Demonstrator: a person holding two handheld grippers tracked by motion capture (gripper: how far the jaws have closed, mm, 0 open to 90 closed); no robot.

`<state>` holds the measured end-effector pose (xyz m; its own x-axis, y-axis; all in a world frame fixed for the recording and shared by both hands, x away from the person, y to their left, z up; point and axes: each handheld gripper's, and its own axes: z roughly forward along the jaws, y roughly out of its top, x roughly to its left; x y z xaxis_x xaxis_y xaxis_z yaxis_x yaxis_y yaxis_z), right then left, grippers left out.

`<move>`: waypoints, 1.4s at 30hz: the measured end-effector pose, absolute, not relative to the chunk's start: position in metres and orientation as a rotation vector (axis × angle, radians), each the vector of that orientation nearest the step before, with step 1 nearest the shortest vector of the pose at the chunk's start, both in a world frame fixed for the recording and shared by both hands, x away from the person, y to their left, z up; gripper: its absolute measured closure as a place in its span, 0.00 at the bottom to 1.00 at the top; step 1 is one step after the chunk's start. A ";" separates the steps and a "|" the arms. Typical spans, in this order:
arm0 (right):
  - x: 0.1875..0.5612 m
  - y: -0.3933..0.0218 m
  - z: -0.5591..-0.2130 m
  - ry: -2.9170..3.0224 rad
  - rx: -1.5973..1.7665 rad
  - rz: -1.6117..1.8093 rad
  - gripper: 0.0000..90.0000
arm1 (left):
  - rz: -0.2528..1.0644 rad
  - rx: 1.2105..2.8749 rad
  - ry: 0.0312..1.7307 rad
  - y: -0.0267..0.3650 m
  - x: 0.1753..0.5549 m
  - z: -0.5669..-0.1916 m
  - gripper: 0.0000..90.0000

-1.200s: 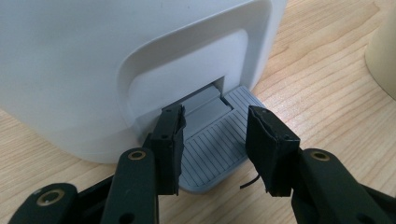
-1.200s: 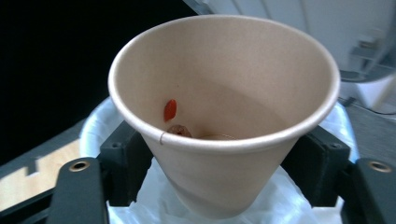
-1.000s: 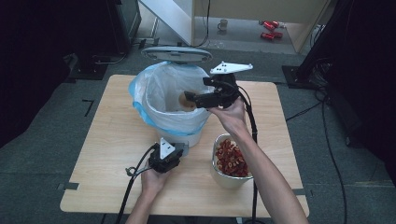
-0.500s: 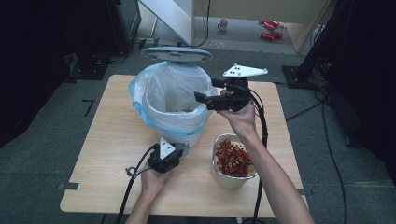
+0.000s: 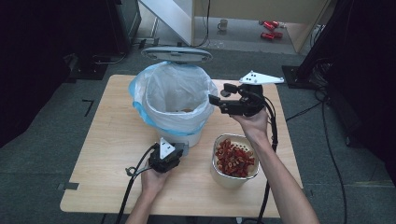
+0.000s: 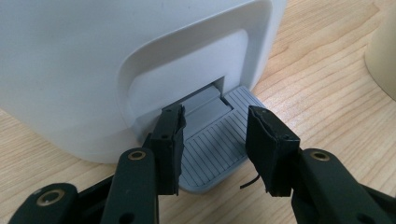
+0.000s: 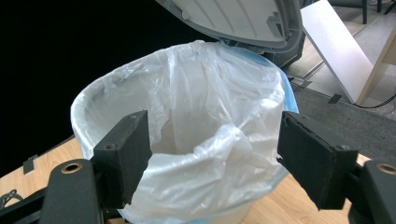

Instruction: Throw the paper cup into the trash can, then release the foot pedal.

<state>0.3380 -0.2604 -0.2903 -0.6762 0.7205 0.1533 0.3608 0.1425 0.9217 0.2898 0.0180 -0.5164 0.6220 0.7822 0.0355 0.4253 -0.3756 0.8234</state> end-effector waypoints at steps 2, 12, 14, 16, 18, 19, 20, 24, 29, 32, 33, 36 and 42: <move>0.336 -0.264 -0.291 2.093 1.044 1.547 0.30 | 0.545 2.012 0.949 0.018 0.290 -0.516 0.64; 0.325 -0.277 -0.295 2.074 1.043 1.546 0.32 | 0.541 2.010 0.950 0.018 0.290 -0.517 0.64; 0.324 -0.281 -0.297 2.066 1.057 1.554 0.33 | 0.540 2.011 0.949 0.018 0.290 -0.517 0.64; 0.322 -0.284 -0.299 2.062 1.067 1.556 0.33 | 0.540 2.012 0.949 0.018 0.290 -0.517 0.64; 0.321 -0.288 -0.299 2.058 1.070 1.555 0.33 | 0.542 2.013 0.949 0.018 0.290 -0.517 0.64; 0.320 -0.289 -0.299 2.054 1.069 1.555 0.34 | 0.548 2.015 0.946 0.018 0.290 -0.516 0.64; 0.318 -0.291 -0.299 2.046 1.068 1.559 0.34 | 0.547 2.015 0.946 0.018 0.290 -0.516 0.64; 0.313 -0.297 -0.301 2.034 1.072 1.562 0.35 | 0.547 2.015 0.946 0.018 0.290 -0.516 0.64; 0.308 -0.307 -0.305 2.020 1.097 1.564 0.36 | 0.548 2.018 0.945 0.018 0.290 -0.516 0.64; 0.305 -0.312 -0.306 2.003 1.099 1.565 0.38 | 0.548 2.017 0.945 0.018 0.290 -0.516 0.64; 0.304 -0.314 -0.307 2.000 1.100 1.563 0.38 | 0.548 2.017 0.945 0.018 0.290 -0.516 0.64; 0.299 -0.318 -0.311 1.982 1.101 1.555 0.44 | 0.549 2.018 0.945 0.018 0.290 -0.516 0.64; 0.288 -0.330 -0.315 1.948 1.110 1.553 0.46 | 0.548 2.017 0.946 0.018 0.290 -0.516 0.64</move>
